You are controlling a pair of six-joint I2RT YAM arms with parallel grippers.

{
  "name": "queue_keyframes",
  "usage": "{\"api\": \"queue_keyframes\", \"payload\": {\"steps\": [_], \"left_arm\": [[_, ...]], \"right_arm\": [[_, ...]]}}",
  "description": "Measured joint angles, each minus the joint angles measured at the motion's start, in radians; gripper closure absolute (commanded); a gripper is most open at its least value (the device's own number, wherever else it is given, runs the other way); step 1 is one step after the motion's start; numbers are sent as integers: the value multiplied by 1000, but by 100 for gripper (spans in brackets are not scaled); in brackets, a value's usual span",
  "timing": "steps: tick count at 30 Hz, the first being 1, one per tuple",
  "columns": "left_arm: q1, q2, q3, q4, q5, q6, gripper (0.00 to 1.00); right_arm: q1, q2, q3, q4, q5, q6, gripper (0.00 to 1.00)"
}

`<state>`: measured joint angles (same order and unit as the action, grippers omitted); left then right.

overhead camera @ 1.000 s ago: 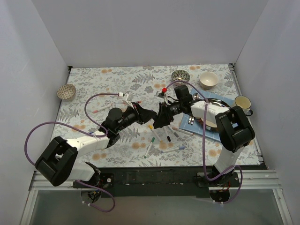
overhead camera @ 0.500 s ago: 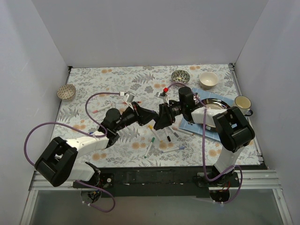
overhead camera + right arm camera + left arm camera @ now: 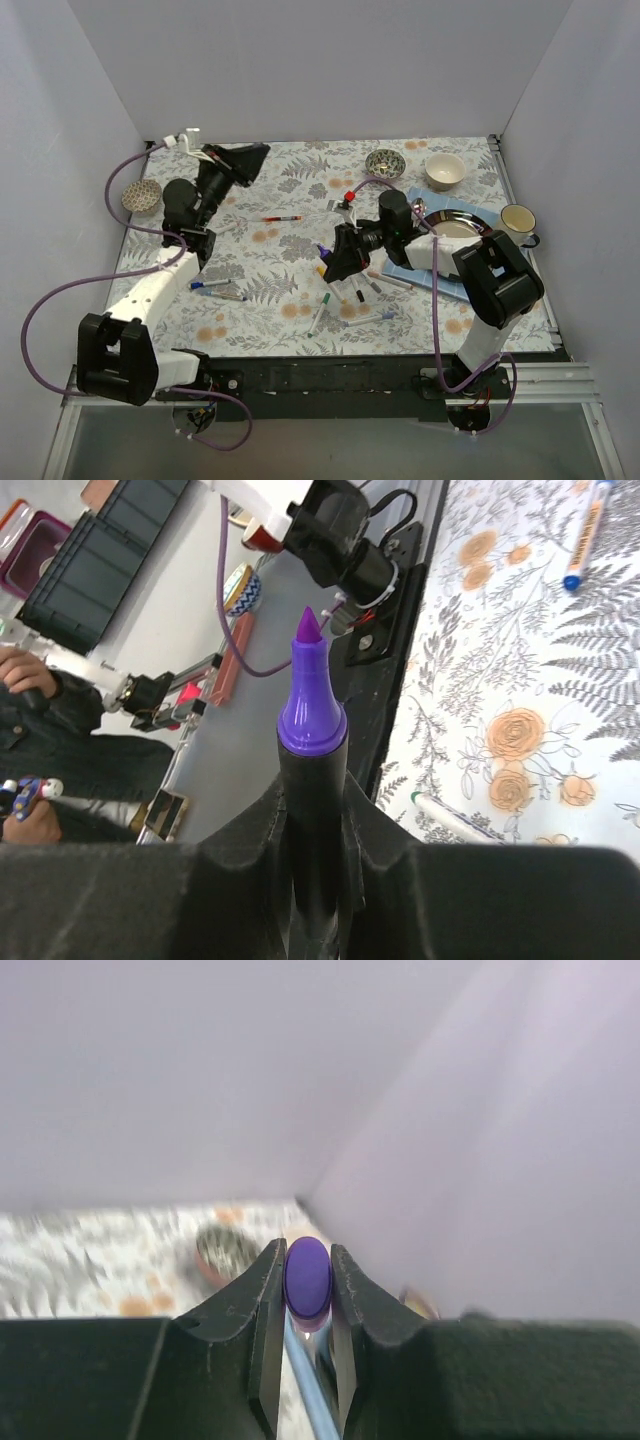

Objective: Open the pen caps

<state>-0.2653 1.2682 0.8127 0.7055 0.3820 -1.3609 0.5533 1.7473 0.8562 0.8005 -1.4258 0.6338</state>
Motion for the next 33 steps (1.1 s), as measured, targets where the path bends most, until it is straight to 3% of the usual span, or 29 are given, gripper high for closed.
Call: {"api": "queue_keyframes", "payload": {"steps": [7,9,11,13,18,22,29,33], "left_arm": [[61,-44,110,0,-106,-25,100],[80,-35,119,-69,-146,-43,100],[121,1,128,-142,-170,-76,100],[173,84,153,-214,-180,-119,100],[275,398,309,-447,-200,-191,100],[319,641,473,-590,-220,-207,100],[351,937,808,-795,-278,-191,100],[365,1031,917,-864,-282,-188,76]], "right_arm": [[12,0,-2,-9,-14,-5,99],[-9,-7,31,-191,17,-106,99],[-32,-6,106,-441,100,-313,99],[-53,-11,197,-644,226,-481,99],[-62,-76,230,-849,442,-678,99],[-60,-87,231,-935,534,-755,99],[-60,-87,241,-1007,595,-814,99],[-62,-87,255,-1032,623,-834,99]]}}
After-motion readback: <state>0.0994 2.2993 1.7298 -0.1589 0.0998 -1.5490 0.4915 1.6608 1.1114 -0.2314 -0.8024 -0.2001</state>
